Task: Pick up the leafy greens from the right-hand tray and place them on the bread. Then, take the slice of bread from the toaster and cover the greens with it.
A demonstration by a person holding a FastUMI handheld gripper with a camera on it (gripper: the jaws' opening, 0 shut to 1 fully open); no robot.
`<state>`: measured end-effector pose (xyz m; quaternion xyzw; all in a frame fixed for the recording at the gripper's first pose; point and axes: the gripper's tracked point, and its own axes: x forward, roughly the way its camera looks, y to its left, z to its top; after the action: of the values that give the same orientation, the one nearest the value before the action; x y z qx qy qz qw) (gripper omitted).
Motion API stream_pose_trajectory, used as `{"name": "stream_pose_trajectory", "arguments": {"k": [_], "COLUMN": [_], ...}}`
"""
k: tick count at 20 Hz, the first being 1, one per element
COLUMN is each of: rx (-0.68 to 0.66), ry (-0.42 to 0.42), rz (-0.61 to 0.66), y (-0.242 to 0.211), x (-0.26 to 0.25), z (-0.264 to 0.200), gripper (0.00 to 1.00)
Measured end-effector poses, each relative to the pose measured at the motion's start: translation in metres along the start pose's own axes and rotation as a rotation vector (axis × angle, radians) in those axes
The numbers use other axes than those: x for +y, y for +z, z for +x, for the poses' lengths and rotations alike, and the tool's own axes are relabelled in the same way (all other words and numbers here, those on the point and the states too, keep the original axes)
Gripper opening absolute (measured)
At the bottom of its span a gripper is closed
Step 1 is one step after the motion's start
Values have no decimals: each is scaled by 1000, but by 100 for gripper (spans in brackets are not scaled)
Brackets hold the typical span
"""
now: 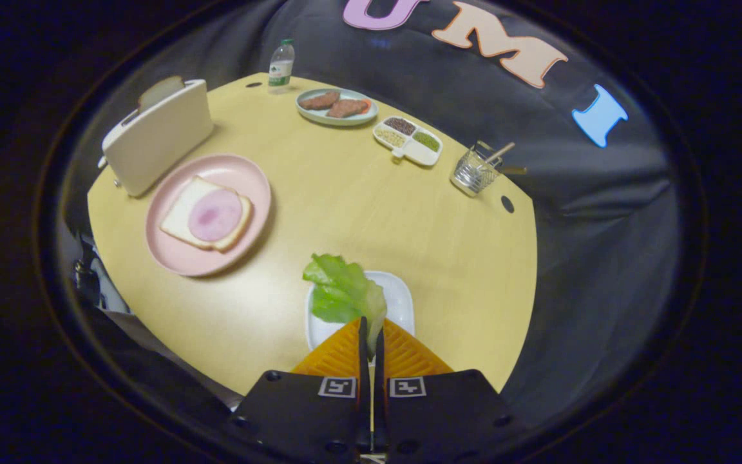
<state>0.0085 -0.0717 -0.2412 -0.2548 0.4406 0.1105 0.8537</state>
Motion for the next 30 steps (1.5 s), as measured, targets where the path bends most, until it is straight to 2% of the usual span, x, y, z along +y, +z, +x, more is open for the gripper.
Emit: {"name": "stream_pose_trajectory", "arguments": {"k": [3,8,13,15,20,22,26,30], "rx": [-27,-30,-20,17,51,49,55,65], "ry": [144,463,582,576,380,332,280,248], "rz": [71,270,352,377,256,228,178,189], "y": [32,82,104,96,68,64,57,53], "x": [53,155,210,213,186,175,167,157], "z": [-25,-46,-20,0,58,71,81,78], "gripper": [5,5,5,5,5,5,19,55]}}
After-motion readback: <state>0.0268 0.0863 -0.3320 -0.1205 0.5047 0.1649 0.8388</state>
